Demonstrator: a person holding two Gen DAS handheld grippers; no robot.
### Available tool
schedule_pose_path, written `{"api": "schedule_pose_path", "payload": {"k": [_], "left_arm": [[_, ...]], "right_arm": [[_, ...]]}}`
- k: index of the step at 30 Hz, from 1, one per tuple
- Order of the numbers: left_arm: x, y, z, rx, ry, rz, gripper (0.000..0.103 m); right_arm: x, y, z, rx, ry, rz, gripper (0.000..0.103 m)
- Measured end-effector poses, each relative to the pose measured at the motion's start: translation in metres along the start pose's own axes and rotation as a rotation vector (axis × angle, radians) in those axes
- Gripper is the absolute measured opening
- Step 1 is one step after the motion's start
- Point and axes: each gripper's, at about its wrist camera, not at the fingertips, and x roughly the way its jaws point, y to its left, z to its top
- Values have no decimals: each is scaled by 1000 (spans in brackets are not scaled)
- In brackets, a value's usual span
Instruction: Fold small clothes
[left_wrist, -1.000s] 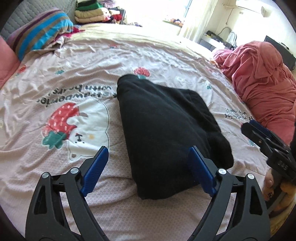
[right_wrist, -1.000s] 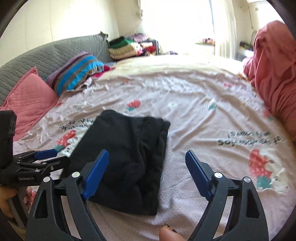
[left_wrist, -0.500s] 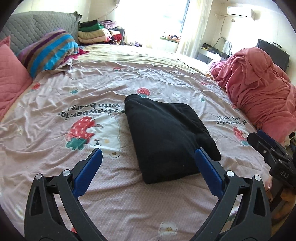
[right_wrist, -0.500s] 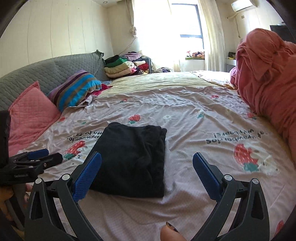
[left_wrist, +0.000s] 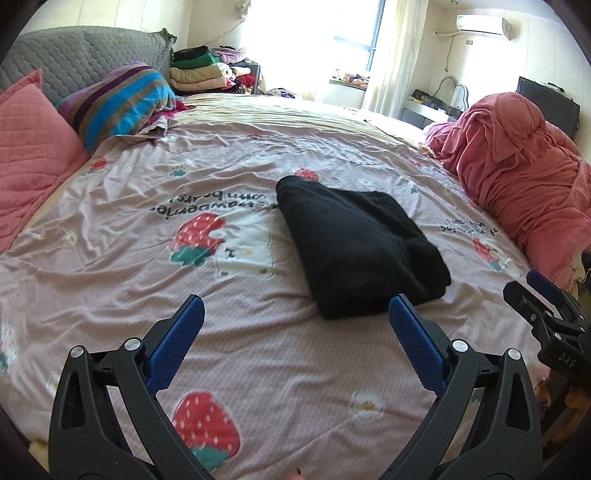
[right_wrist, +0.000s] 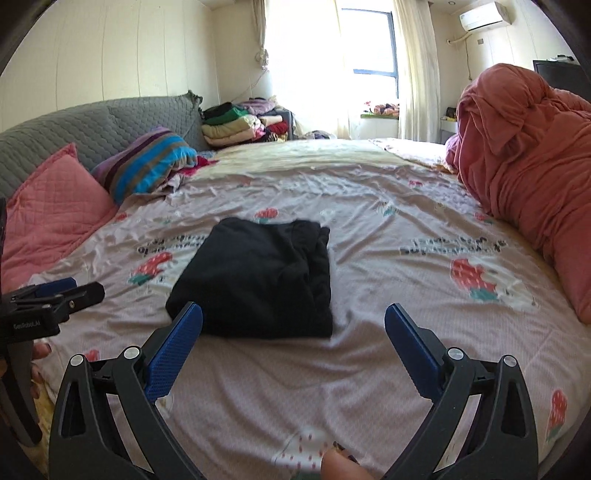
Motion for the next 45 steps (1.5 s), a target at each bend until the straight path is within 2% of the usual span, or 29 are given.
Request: {"api": "schedule_pose_path", "payload": {"k": [7,15,35,45], "left_arm": [[2,9,-24,-21,25,8,94],[8,8,-38,-16,55,18,94],[8,9,-40,-22,66,80,94],[7,9,-42,-24,73,86,94]], "right_arm": [[4,2,-26,16,62,-33,98],[14,4,-43,20,126,-30,98],[16,6,-45,8,140,-28,98],[16,5,-46,13,146,-31,99]]}}
